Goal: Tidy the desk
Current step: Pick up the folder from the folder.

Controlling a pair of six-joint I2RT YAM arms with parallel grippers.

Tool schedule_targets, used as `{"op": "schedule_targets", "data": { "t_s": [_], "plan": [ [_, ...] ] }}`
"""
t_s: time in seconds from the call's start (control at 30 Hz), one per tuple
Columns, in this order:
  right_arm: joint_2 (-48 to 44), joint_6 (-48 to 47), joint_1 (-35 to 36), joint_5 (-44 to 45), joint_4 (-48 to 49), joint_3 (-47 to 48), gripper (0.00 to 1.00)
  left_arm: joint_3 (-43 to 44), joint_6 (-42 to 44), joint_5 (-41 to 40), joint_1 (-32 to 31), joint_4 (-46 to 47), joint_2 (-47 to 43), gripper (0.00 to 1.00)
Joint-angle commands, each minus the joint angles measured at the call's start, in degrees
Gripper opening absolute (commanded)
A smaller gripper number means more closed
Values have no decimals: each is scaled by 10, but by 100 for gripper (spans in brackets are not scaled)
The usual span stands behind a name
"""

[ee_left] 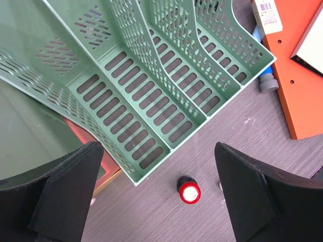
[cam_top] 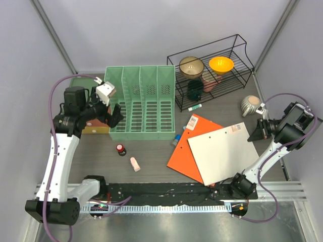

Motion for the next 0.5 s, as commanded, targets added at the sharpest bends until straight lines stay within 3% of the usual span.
{"op": "schedule_targets", "data": {
  "t_s": [0.0, 0.47],
  "plan": [
    [-51, -11, -4, 2, -17, 49, 1, 0, 3, -2, -3, 27, -2, 100],
    [-93, 81, -3, -36, -15, 145, 1, 3, -4, 0, -3, 42, 7, 100]
  ]
}}
